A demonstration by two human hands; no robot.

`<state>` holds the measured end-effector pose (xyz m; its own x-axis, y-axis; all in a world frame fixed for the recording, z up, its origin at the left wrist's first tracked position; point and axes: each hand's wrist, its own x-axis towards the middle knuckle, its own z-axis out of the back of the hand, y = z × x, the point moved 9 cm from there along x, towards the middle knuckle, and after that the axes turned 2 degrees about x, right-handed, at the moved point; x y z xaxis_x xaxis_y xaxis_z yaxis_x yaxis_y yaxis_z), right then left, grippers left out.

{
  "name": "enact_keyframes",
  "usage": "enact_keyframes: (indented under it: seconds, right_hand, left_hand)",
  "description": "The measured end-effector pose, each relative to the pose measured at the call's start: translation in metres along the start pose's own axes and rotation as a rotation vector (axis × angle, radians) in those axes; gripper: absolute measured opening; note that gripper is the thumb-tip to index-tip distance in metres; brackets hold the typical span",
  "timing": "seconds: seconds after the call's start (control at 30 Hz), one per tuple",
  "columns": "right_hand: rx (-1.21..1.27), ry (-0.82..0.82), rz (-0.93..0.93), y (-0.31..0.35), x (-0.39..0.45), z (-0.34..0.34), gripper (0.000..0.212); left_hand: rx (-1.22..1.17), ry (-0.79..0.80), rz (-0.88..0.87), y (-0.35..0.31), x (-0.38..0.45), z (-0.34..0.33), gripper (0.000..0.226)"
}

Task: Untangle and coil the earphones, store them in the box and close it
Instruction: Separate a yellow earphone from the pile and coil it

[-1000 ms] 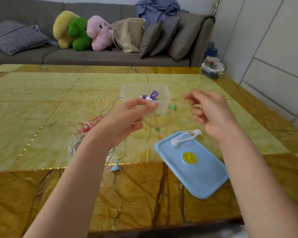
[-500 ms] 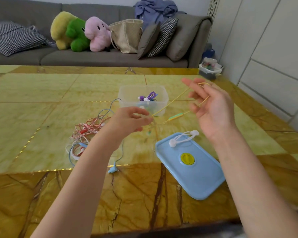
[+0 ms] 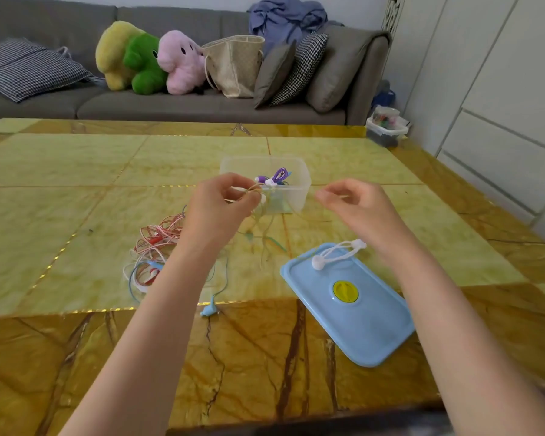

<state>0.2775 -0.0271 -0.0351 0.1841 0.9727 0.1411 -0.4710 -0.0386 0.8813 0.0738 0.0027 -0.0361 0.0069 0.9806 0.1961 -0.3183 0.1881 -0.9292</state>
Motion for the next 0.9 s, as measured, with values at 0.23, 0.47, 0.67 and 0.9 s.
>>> enact_keyframes:
  seconds: [0.23,0.47,0.67,0.9]
  right_hand:
    - [0.078,0.112,0.125,0.023,-0.007,-0.029,0.007]
    - [0.397,-0.203,-0.062,-0.003,-0.001,0.005,0.022]
    - [0.602,-0.408,-0.069,-0.009,-0.002,0.026,0.025]
    - [0.829,-0.626,-0.086,-0.028,-0.004,0.064,0.027]
  left_hand:
    - [0.128,0.095,-0.122,-0.013,-0.002,-0.024,0.014]
    - [0.420,-0.019,-0.217,-0.018,-0.006,-0.022,0.004]
    - [0.255,-0.071,-0.145,-0.015,-0.005,-0.017,0.011]
    - [-0.239,-0.214,0.213,0.022,0.001,0.023,0.012]
